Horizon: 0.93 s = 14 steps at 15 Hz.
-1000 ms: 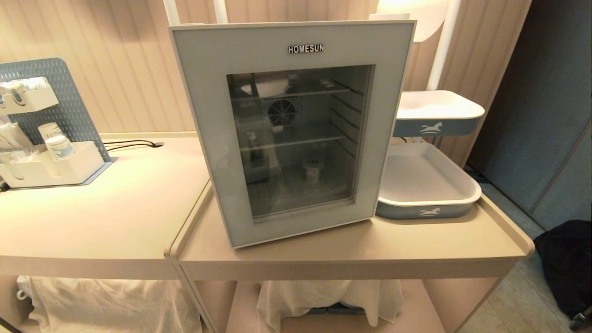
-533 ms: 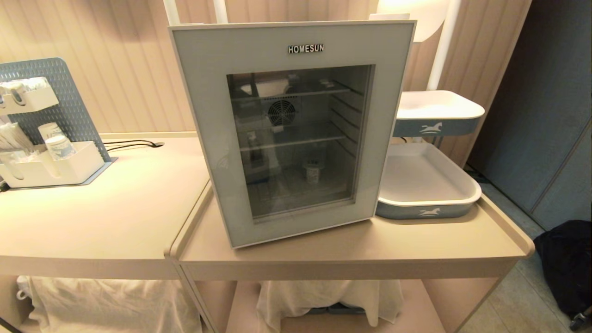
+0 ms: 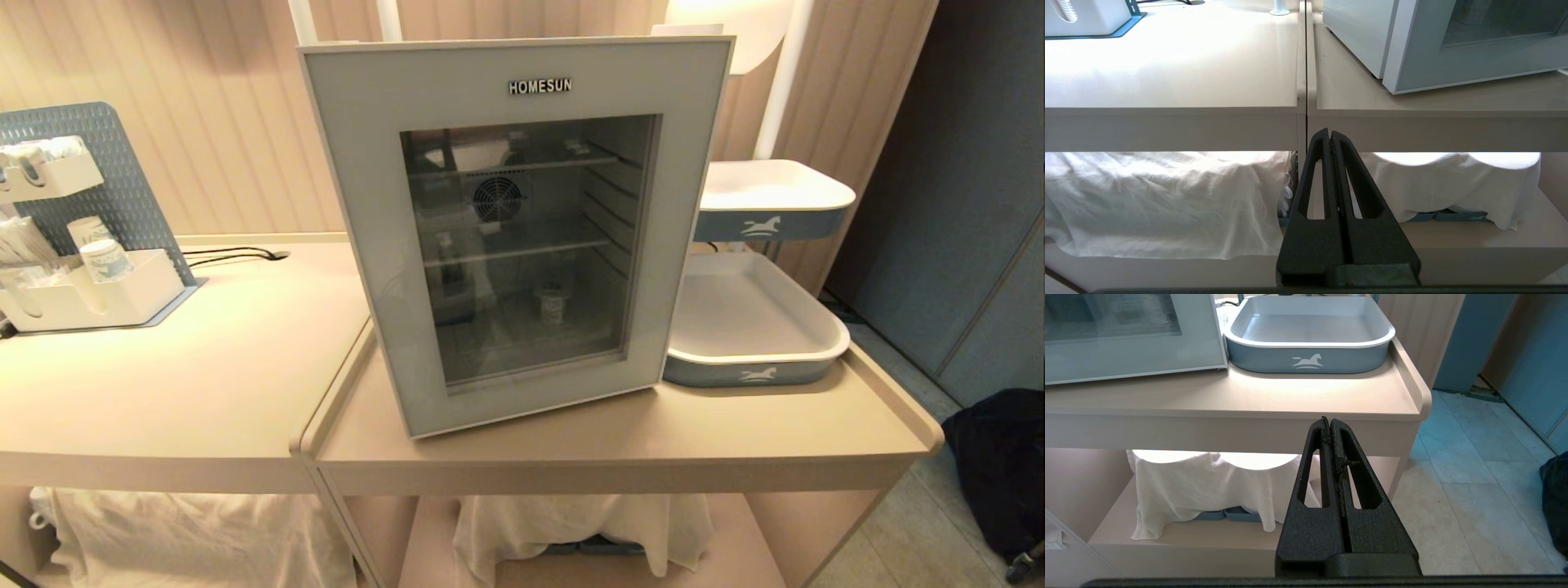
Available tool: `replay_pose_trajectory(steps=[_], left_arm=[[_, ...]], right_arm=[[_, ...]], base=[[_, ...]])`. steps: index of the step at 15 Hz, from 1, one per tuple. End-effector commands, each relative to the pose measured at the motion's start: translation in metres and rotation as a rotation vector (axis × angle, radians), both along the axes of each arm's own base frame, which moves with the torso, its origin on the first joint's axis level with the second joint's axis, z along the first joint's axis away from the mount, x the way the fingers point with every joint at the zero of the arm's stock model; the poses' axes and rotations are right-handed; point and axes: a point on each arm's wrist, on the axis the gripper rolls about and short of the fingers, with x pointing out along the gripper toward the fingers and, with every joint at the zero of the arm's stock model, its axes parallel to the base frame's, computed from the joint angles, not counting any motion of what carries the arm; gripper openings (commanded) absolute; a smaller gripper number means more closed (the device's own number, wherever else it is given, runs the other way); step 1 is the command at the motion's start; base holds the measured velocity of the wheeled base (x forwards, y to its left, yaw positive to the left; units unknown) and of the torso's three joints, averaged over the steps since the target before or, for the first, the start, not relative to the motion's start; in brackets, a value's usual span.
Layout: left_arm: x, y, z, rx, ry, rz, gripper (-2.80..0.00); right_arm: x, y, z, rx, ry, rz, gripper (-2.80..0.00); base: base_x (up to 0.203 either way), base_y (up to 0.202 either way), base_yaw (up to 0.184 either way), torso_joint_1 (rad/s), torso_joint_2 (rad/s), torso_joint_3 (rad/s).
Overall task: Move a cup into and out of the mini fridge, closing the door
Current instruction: Open the freezer door
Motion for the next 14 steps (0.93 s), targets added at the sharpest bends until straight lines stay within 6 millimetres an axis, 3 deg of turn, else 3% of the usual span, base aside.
replay_pose_trajectory(steps=[1,6,10,12,14], left_arm=[[0.000,0.000,0.000,0.000,0.001,-0.001,-2.80],[0.000,0.000,0.000,0.000,0.001,-0.001,-2.80],[0.000,0.000,0.001,0.013,-0.009,0.004,-2.80],[-0.007,0.001,0.025,0.060,-0.090,0.047,-2.80],[-0.022,0.002,0.071,0.061,-0.157,0.102,-2.80]], right_arm=[[0.000,0.000,0.000,-0.001,0.002,0.001,-2.80],[0.000,0.000,0.000,-0.001,0.002,0.001,-2.80],[0.000,0.000,0.000,0.004,0.000,0.001,-2.80],[0.000,0.000,0.000,0.004,0.002,0.001,-2.80],[0.000,0.000,0.000,0.002,0.005,0.003,-2.80]], base=[[0.000,0.000,0.000,0.000,0.00,0.000],[0.160,0.000,0.000,-0.001,0.00,-0.001],[0.000,0.000,0.000,0.000,0.00,0.000],[0.000,0.000,0.000,0.000,0.00,0.000],[0.000,0.000,0.000,0.000,0.00,0.000]])
